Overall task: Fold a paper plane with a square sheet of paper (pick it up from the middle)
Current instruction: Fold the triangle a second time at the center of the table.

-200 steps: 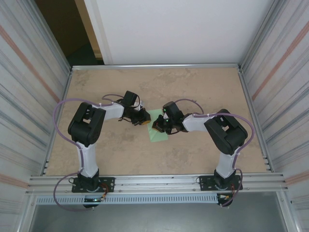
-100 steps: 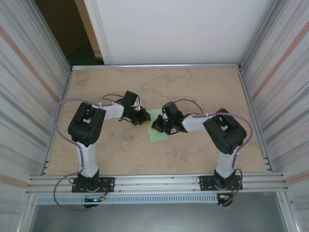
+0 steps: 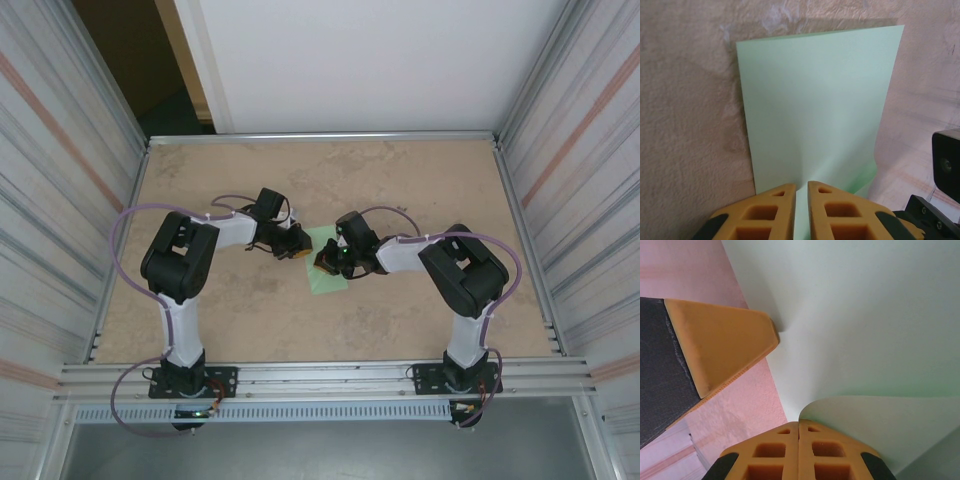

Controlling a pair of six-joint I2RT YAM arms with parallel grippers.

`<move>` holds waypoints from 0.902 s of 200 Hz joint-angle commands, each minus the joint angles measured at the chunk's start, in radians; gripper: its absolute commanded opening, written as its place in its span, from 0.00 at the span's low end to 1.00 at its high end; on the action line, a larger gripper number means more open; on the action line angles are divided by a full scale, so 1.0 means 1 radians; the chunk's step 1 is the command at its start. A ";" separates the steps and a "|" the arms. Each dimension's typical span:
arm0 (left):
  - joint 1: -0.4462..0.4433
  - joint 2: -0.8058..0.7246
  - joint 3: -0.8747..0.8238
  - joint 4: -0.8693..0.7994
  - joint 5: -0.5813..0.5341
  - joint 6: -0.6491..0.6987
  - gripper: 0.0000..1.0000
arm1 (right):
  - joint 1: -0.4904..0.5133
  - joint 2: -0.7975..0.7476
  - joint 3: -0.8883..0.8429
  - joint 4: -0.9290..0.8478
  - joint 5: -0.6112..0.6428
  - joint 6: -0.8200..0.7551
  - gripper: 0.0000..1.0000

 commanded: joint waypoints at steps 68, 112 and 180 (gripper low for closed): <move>0.000 0.035 -0.012 -0.054 -0.034 0.024 0.15 | 0.004 0.028 0.018 0.015 0.015 0.016 0.00; 0.001 0.036 -0.014 -0.053 -0.032 0.024 0.15 | 0.004 0.033 0.020 0.017 0.008 0.017 0.00; 0.000 0.036 -0.016 -0.053 -0.032 0.025 0.15 | 0.004 0.041 0.022 0.031 -0.003 0.024 0.00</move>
